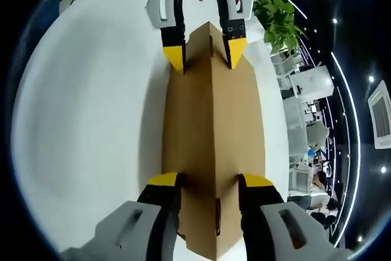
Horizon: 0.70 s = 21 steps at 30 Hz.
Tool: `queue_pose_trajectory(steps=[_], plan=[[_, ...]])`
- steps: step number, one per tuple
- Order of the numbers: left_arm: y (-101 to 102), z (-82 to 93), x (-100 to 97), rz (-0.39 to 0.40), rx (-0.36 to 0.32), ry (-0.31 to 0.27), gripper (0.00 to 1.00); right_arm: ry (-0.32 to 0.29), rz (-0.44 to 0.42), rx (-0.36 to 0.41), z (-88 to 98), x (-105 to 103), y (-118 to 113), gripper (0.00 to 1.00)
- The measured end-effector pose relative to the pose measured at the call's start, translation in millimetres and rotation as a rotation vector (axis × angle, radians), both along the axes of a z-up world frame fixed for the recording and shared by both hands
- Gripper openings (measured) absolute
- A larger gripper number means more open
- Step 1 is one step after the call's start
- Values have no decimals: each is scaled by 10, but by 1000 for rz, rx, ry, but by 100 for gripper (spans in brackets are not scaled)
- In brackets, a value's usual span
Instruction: Operate the shoe box by opening the lid, removing the specified soft item, and placing it in the target area until the item is outside and the box remains undamaged.
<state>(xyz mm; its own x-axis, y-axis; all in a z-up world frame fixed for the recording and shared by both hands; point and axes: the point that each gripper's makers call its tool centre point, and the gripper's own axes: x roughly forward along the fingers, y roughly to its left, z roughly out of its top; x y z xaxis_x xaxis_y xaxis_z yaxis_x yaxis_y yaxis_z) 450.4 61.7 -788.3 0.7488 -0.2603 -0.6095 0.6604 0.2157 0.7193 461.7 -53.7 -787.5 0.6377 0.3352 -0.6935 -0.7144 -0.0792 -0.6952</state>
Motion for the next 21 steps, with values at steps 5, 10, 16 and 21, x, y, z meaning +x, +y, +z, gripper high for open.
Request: queue_pose_trajectory(steps=[5,10,16,21], plan=[[1,26,5,-8,-5,12,35,15,-19,-13,20,-2,4,36],[3,83,25,-13,12,15,34,37,-49,1,102,14,9,35],[10,144,40,-8,8,24,33,58,-69,8,145,30,8,35],[7,166,46,-6,7,33,33,60,-69,3,171,26,2,34]])
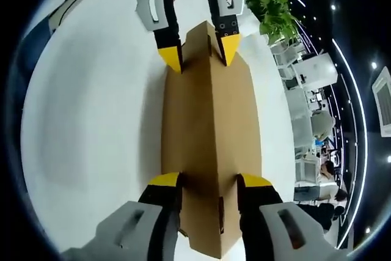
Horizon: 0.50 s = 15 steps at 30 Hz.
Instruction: Operate the shoe box by opening the lid, removing the specified soft item, and placing it in the target area until the item is outside and the box remains undamaged.
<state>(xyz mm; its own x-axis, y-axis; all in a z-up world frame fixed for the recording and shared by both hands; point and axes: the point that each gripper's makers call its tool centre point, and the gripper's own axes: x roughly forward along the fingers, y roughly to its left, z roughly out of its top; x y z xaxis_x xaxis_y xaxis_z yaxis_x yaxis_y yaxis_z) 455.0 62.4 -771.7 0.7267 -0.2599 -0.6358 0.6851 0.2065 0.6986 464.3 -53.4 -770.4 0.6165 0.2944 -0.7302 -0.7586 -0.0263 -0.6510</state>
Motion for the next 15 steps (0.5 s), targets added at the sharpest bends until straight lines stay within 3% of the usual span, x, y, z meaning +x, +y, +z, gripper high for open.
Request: queue_pose_trajectory(steps=[9,15], plan=[[11,36,12,19,-4,-10,33,1,-3,1,36,20,5,33],[26,60,35,27,-45,1,33,4,-4,9,70,24,13,33]])
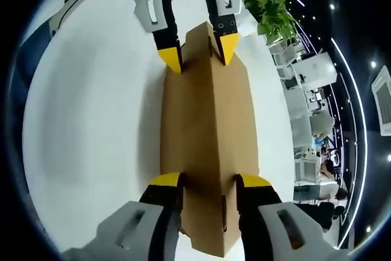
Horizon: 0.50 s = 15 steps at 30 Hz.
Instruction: Operate the shoe box by opening the lid, removing the specified soft item, and placing it in the target area until the item is outside and the box remains undamaged.
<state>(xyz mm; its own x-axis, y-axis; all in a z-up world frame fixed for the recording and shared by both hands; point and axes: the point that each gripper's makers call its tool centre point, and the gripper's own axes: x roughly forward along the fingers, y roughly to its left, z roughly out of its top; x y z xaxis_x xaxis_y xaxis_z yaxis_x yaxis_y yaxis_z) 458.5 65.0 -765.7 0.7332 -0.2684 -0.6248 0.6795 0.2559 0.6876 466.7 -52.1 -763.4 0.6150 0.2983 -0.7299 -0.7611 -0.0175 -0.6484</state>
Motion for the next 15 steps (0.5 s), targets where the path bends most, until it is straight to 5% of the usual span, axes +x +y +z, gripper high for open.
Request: queue_pose_trajectory(steps=[15], plan=[[17,78,53,27,-12,12,32,6,-18,1,66,53,16,32]])
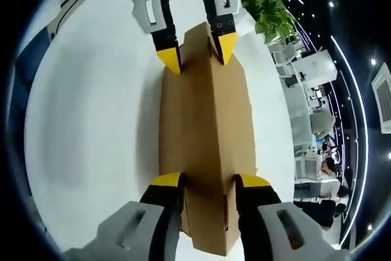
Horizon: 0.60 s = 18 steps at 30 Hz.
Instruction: Operate the shoe box by opening the lid, removing the specified soft item, and placing it in the target area until the item is outside and the box remains undamaged.
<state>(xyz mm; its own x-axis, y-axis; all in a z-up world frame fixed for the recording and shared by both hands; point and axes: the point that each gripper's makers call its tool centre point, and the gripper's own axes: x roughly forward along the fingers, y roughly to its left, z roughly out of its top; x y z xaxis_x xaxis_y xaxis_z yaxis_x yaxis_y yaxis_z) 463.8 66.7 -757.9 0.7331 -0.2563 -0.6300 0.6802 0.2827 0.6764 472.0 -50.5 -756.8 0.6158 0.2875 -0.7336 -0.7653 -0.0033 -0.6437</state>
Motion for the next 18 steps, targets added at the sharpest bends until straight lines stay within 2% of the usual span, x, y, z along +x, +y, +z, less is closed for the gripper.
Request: queue_pose_trajectory(steps=[6,9,18], plan=[[-3,9,36,16,-23,15,34,-5,2,9,5,11,8,32],[1,-18,62,7,-1,8,34,-5,1,10,19,10,16,32],[-11,-2,72,29,1,19,34,-8,20,-3,-53,72,31,34]])
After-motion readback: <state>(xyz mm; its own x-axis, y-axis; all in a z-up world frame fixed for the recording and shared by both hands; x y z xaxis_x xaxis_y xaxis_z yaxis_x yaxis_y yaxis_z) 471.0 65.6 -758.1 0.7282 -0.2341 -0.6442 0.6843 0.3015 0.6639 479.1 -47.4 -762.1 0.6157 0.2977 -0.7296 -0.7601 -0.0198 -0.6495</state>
